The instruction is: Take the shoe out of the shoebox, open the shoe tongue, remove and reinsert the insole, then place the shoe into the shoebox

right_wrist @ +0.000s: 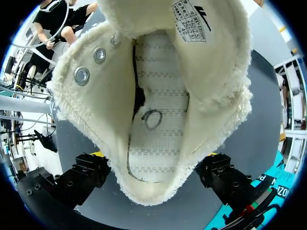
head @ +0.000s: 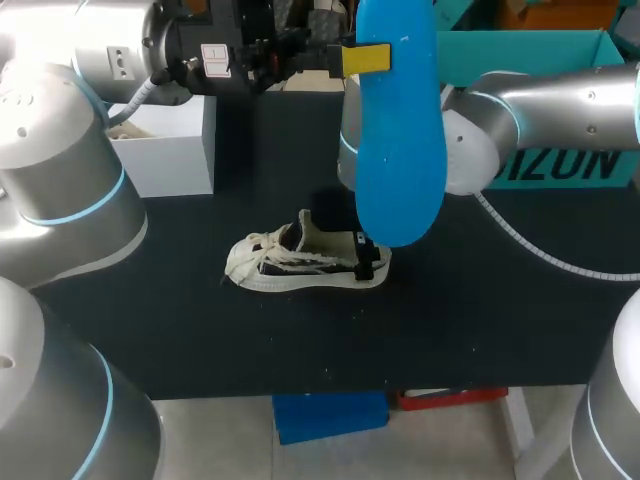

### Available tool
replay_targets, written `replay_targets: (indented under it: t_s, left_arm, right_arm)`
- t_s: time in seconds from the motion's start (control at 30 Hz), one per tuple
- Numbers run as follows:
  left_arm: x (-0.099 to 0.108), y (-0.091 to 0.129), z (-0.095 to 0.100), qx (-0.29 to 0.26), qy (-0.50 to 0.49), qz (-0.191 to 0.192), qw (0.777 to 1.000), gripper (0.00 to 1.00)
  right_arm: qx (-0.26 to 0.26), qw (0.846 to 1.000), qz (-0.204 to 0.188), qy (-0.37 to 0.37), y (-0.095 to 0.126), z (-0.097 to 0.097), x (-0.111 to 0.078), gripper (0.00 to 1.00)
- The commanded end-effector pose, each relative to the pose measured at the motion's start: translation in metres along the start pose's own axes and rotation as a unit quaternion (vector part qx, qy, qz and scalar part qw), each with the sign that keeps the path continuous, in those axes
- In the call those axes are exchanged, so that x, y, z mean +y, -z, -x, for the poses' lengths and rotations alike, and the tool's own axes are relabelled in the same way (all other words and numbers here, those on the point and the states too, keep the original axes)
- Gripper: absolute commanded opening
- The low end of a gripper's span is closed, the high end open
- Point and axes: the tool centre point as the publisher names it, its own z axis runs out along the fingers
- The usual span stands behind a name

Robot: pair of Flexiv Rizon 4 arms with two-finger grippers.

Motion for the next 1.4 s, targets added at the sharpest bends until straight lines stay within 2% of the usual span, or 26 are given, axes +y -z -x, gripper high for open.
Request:
replay_targets:
  t_s: [0.03,0.2,0.5,0.63,0.73,0.87,1.17,1.4]
  left_arm:
    - [0.001,-0.001,0.000,-0.002,0.000,0.000,1.000,0.00]
    - [0.001,-0.001,0.000,-0.002,0.000,0.000,1.000,0.00]
    - [0.001,-0.001,0.000,-0.002,0.000,0.000,1.000,0.00]
    - [0.001,-0.001,0.000,-0.002,0.000,0.000,1.000,0.00]
    - [0.001,-0.001,0.000,-0.002,0.000,0.000,1.000,0.00]
    - [0.001,-0.001,0.000,-0.002,0.000,0.000,1.000,0.00]
    - [0.001,-0.001,0.000,-0.002,0.000,0.000,1.000,0.00]
    - [0.001,-0.001,0.000,-0.002,0.000,0.000,1.000,0.00]
  right_arm:
    - [-0.010,0.998,0.055,0.019,-0.002,-0.005,-0.007,1.00]
    - [-0.020,0.990,0.136,0.036,-0.005,-0.006,-0.007,1.00]
    - [-0.052,0.966,0.249,0.039,-0.005,-0.002,-0.001,1.00]
    - [-0.036,0.956,0.286,0.053,-0.006,0.001,0.003,1.00]
    - [-0.011,0.943,0.327,0.066,-0.009,0.003,0.008,1.00]
    - [0.001,0.938,0.343,0.052,-0.012,0.002,0.009,1.00]
    - [-0.015,0.939,0.342,-0.009,-0.015,-0.002,0.001,1.00]
    - [-0.012,0.930,0.366,-0.022,-0.017,-0.006,0.000,1.00]
